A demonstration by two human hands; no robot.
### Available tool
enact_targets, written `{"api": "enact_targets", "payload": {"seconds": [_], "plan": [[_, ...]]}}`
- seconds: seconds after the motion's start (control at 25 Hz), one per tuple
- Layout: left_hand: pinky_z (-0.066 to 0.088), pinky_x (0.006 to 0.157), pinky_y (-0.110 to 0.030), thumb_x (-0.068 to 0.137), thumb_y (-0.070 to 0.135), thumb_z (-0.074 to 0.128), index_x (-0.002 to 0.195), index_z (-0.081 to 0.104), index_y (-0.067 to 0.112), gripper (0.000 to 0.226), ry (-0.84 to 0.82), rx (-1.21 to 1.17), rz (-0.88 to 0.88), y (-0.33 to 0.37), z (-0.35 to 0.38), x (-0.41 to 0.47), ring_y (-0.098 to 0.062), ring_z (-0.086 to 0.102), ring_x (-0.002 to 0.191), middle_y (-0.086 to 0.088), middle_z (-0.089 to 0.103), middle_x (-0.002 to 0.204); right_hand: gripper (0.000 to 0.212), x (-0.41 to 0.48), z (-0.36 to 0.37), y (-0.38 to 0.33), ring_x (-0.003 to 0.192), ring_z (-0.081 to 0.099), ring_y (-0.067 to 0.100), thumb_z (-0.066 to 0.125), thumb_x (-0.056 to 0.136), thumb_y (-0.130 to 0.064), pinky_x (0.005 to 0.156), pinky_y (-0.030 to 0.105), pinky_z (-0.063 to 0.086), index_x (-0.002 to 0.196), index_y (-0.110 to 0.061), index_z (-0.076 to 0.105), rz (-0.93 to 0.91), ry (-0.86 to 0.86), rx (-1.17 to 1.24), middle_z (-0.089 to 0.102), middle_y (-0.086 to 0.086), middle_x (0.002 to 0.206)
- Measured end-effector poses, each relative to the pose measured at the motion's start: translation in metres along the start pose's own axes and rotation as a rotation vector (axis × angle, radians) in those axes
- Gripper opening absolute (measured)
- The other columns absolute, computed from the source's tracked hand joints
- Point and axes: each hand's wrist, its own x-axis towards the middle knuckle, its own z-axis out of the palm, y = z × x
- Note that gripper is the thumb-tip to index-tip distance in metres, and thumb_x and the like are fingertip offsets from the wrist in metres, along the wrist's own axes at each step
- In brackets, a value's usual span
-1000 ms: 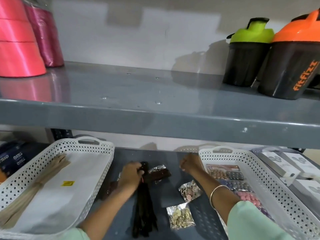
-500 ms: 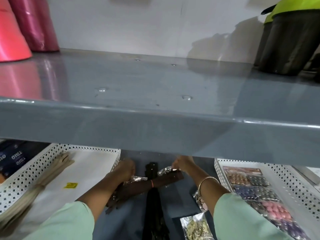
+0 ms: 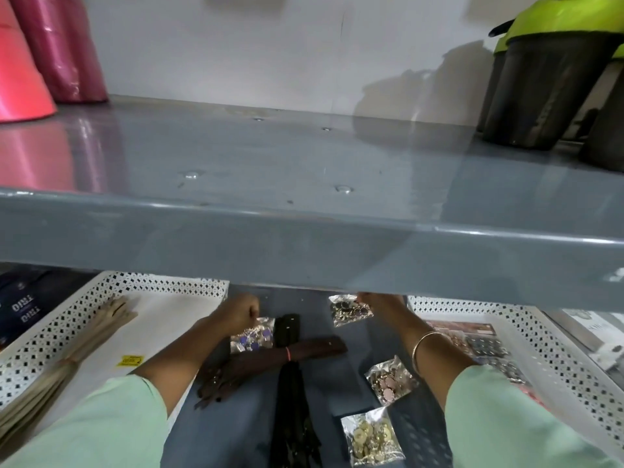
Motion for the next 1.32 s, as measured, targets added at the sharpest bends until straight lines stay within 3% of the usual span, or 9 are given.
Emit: {"api": "enact_targets", "payload": {"seconds": [0.16,0.32,0.44,0.52,0.64,0.84,1.08,1.2,1.32], "plan": [[0.040,0.063,-0.023,0.075,-0.008,0.059,0.049,0.047,0.022,0.041,0.131,-0.122,0.013,0.031,-0.021,-0.004,-0.012,0.053,0.061,0.005,0.058,0.061,0.013,-0.026,-0.045,-0.022,0.043,0.053,-0.002,0.060,0.079,-0.002,0.043,0.010,0.035,0.081,0.009,0.068,-0.119,0.015,-0.264,0.069,-0.012,0.048],[0.041,0.054,-0.007,0.074,-0.006,0.065,0.058,0.058,0.016,0.028,-0.029,-0.169,0.084,0.075,-0.004,-0.012,-0.002,0.051,0.056,0.004,0.058,0.061,0.013,-0.066,-0.066,-0.016,0.037,0.056,-0.004,0.069,0.073,-0.002,0.056,0.015,0.048,0.082,0.006,0.073,-0.168,-0.053,-0.549,0.075,0.019,0.082],[0.037,0.044,0.000,0.075,-0.004,0.067,0.084,0.067,-0.008,0.010,-0.143,-0.158,0.115,0.099,0.034,-0.014,0.007,0.054,0.043,0.004,0.055,0.060,0.011,-0.095,-0.063,0.001,0.027,0.048,-0.007,0.064,0.074,0.005,0.072,0.028,0.058,0.066,0.004,0.071,-0.117,-0.049,-0.544,0.072,0.018,0.066],[0.037,0.044,0.000,0.074,-0.001,0.069,0.091,0.066,-0.012,0.020,-0.175,-0.143,0.122,0.108,0.059,-0.017,0.007,0.052,0.041,0.003,0.055,0.060,0.018,-0.112,-0.058,0.011,0.050,0.064,0.005,0.057,0.079,0.004,0.077,0.034,0.057,0.065,0.002,0.068,-0.129,-0.044,-0.565,0.068,0.014,0.064],[0.031,0.046,-0.001,0.076,0.004,0.070,0.084,0.067,-0.006,0.013,-0.225,-0.129,0.111,0.123,0.087,-0.022,-0.002,0.050,0.057,0.001,0.060,0.066,0.021,-0.133,-0.052,0.013,0.100,0.063,0.034,0.047,0.084,0.004,0.088,0.039,0.051,0.097,0.006,0.064,-0.151,-0.073,-0.727,0.066,0.024,0.104],[0.036,0.049,-0.013,0.079,0.001,0.064,0.047,0.044,0.023,0.043,-0.158,-0.173,0.081,0.134,0.103,-0.032,-0.003,0.049,0.055,0.012,0.047,0.054,0.033,-0.145,-0.036,0.016,0.109,0.059,0.037,0.045,0.087,0.007,0.089,0.041,0.050,0.119,0.004,0.051,-0.161,-0.057,-0.967,0.060,0.024,0.120],[0.046,0.074,-0.029,0.080,0.005,0.062,0.079,0.070,0.004,0.008,0.158,-0.320,0.025,0.110,0.071,-0.046,-0.019,0.063,0.078,-0.010,0.070,0.081,0.018,-0.150,-0.027,-0.004,0.082,0.059,0.021,0.046,0.087,0.003,0.060,0.020,0.048,0.076,-0.003,0.059,-0.153,-0.008,-0.644,0.061,0.012,0.078],[0.051,0.078,-0.036,0.076,0.004,0.066,0.083,0.070,-0.002,0.010,0.242,-0.301,-0.051,0.079,0.050,-0.042,-0.031,0.068,0.086,-0.020,0.073,0.091,0.021,-0.152,0.004,-0.021,0.077,0.067,0.018,0.052,0.082,0.003,0.082,0.028,0.056,0.081,-0.001,0.072,-0.168,-0.030,-0.394,0.073,0.011,0.082],[0.047,0.075,-0.033,0.071,0.011,0.071,0.079,0.070,0.000,0.013,0.203,-0.236,-0.153,0.053,0.039,-0.046,-0.032,0.066,0.089,-0.021,0.072,0.092,0.028,-0.150,0.046,-0.030,0.051,0.058,0.010,0.055,0.074,0.007,0.080,0.034,0.059,0.054,-0.007,0.068,-0.122,-0.095,-0.227,0.069,0.011,0.060]]}}
